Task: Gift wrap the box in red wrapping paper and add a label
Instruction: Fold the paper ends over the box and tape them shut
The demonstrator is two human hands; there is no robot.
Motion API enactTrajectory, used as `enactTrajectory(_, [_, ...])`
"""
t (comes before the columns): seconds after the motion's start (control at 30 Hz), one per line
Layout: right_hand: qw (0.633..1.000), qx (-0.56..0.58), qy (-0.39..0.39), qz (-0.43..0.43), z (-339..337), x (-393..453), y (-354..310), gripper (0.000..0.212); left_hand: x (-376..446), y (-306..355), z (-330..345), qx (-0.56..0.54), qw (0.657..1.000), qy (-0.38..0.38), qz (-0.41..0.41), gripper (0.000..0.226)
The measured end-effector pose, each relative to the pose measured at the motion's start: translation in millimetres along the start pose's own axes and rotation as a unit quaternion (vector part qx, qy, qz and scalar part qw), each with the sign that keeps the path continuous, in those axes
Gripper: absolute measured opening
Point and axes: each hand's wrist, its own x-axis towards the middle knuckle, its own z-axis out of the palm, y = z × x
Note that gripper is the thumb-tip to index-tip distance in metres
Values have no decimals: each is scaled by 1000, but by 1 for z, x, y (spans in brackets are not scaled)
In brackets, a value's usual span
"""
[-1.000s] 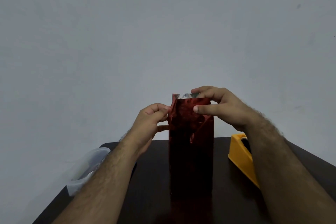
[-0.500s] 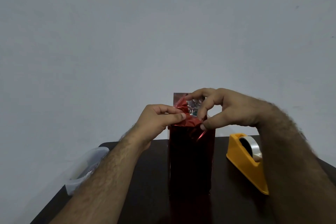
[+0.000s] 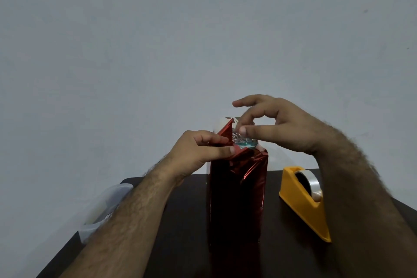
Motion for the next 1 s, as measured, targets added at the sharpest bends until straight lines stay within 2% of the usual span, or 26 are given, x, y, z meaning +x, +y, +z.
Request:
enactTrajectory(0.03, [1000, -8, -8, 1, 1, 1, -1, 8, 0, 1, 0, 3, 1000, -3, 4, 51])
enactTrajectory(0.17, [988, -85, -130, 16, 3, 0, -7, 17, 0, 0, -3, 24, 1000, -11, 9, 38])
enactTrajectory(0.27, [990, -104, -97, 11, 2, 1, -4, 4, 0, 0, -5, 35, 999, -1, 5, 38])
enactTrajectory(0.33, [990, -121, -70, 15, 2, 2, -2, 6, -1, 0, -4, 23, 1000, 3, 4, 41])
enactTrajectory(0.47, [984, -142, -104, 37, 4, 3, 0, 8, -2, 1, -1, 35, 999, 13, 33, 37])
enactTrajectory(0.63, [977, -169, -121, 52, 6, 4, 3, 6, -2, -3, -2, 86, 988, 104, 81, 42])
enactTrajectory(0.83, [981, -146, -120, 48, 5, 5, 6, 5, 3, -12, -2, 151, 982, 89, 75, 40])
enactTrajectory(1.0, [984, -134, -113, 33, 8, 5, 4, 17, 3, -14, -1, 269, 943, 153, 119, 35])
